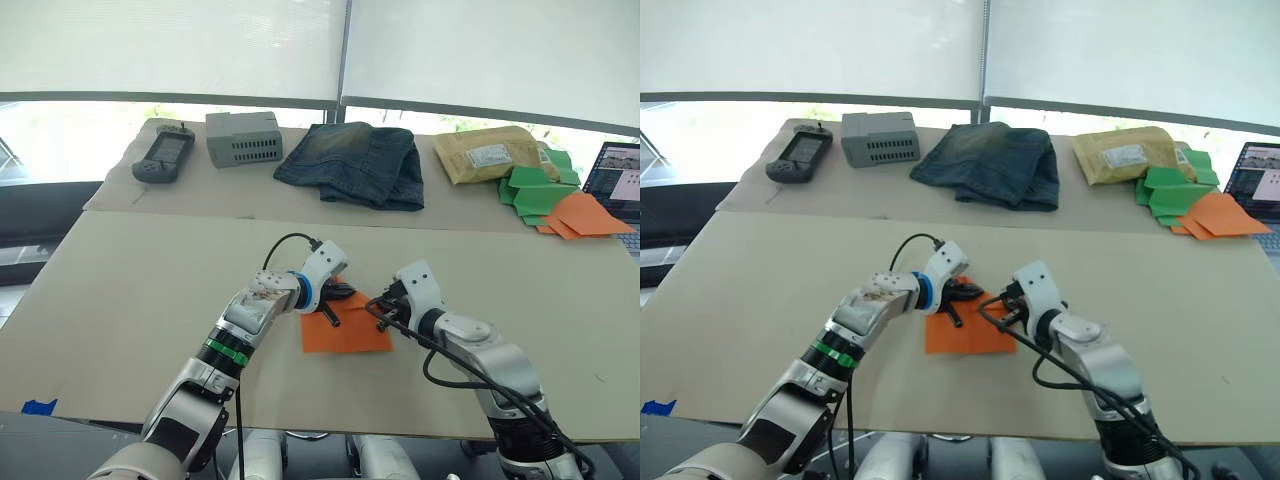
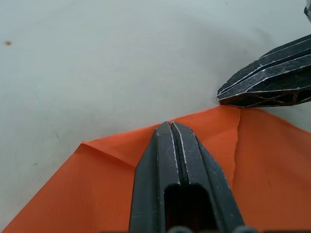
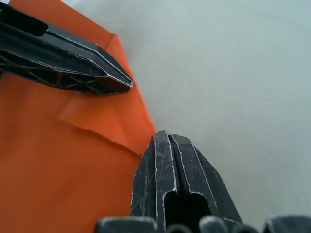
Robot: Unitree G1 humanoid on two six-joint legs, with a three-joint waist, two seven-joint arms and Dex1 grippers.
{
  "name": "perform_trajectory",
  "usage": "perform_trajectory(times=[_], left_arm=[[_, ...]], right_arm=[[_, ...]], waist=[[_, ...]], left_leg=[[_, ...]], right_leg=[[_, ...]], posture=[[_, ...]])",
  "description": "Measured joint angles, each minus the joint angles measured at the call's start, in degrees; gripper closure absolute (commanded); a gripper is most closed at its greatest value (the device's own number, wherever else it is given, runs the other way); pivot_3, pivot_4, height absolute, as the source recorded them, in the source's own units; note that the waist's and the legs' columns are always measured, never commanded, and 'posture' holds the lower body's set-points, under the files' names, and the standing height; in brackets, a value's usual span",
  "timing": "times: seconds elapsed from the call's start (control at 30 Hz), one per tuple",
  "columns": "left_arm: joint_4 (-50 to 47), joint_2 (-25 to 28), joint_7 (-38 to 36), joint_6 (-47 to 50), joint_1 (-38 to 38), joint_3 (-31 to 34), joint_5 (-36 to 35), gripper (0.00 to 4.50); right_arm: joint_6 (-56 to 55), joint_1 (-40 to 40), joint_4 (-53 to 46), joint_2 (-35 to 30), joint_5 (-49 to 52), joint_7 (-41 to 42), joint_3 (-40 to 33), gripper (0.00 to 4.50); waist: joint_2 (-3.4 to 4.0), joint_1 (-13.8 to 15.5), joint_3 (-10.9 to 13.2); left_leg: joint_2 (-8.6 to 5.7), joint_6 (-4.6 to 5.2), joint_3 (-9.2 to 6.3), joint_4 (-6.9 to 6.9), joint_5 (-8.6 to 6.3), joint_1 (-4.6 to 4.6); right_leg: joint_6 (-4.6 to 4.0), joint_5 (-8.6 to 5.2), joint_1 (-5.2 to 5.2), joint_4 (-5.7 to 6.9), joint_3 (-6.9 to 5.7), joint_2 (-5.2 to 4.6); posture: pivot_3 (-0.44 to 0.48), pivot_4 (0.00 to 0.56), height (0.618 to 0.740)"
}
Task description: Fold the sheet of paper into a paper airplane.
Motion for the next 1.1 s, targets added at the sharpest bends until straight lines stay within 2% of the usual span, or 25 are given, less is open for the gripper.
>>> perform_trajectory(times=[0.4,1.1], left_arm=[[0.87,-1.5,0.11,-0.02,-0.61,0.11,0.34,4.5],[5.37,-3.39,2.23,-2.0,-1.82,0.25,1.43,4.5]], right_arm=[[-0.59,-2.95,0.35,-0.12,-0.12,0.27,2.08,4.46],[0.2,-0.86,1.03,-1.44,-0.35,-1.34,3.46,4.46]], waist=[[0.05,0.61,0.04],[-0.05,1.06,-0.02]], left_leg=[[-0.06,0.08,-0.04,0.0,0.05,-0.25],[-0.06,0.09,-0.08,0.0,0.05,-0.06]], right_leg=[[0.09,0.05,-0.13,-0.07,-0.01,-0.06],[0.0,-0.07,0.09,-0.22,-0.05,-0.16]], posture=[[0.0,0.15,0.728],[0.0,0.15,0.728]])
